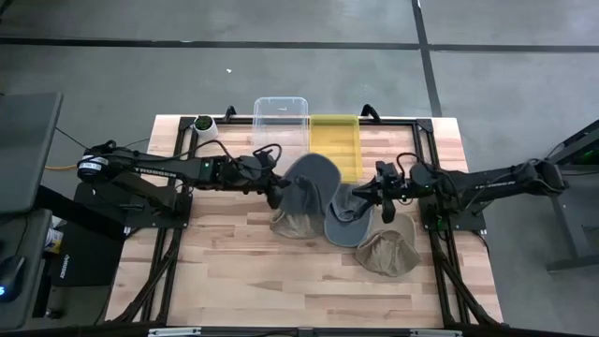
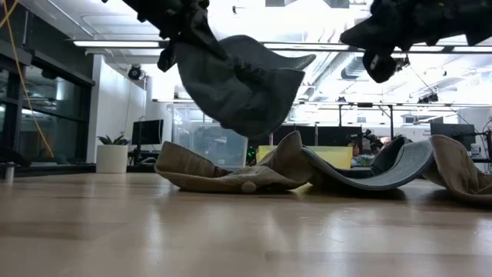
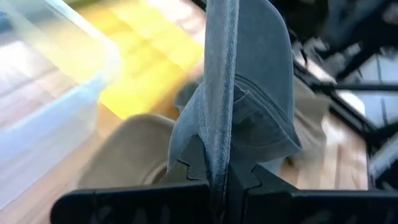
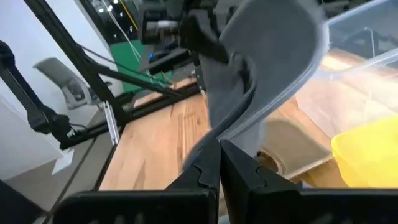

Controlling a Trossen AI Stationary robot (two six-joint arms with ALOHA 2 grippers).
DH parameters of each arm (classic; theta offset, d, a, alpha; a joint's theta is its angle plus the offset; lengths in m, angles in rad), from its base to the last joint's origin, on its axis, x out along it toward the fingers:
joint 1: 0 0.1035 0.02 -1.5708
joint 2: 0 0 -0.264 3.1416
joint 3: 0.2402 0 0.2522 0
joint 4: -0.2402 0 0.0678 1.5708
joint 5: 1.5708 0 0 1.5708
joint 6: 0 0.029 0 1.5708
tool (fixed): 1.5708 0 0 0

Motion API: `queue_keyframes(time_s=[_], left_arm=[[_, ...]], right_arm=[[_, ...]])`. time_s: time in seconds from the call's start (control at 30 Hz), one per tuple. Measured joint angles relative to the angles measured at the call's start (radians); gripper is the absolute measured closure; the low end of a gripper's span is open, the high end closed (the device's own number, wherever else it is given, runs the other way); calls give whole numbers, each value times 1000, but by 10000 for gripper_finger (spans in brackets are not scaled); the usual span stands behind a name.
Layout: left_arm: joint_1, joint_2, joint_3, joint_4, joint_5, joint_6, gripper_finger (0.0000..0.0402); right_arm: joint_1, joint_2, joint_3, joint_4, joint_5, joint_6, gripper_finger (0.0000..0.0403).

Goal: Pick & Place hat
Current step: Put the bottom black cap into the transparent bin

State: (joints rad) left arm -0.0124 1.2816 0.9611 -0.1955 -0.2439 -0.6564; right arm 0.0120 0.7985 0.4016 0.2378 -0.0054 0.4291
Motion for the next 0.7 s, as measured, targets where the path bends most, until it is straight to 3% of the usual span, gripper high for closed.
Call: queue_keyframes(time_s=[0.23,0.7], left_arm=[[0,0,0,64,-106,-33,401],[0,0,1,183,-181,-6,401]], right_arm=[[-2,57,18,-9,0,16,358],[-97,86,19,141,-56,38,199]])
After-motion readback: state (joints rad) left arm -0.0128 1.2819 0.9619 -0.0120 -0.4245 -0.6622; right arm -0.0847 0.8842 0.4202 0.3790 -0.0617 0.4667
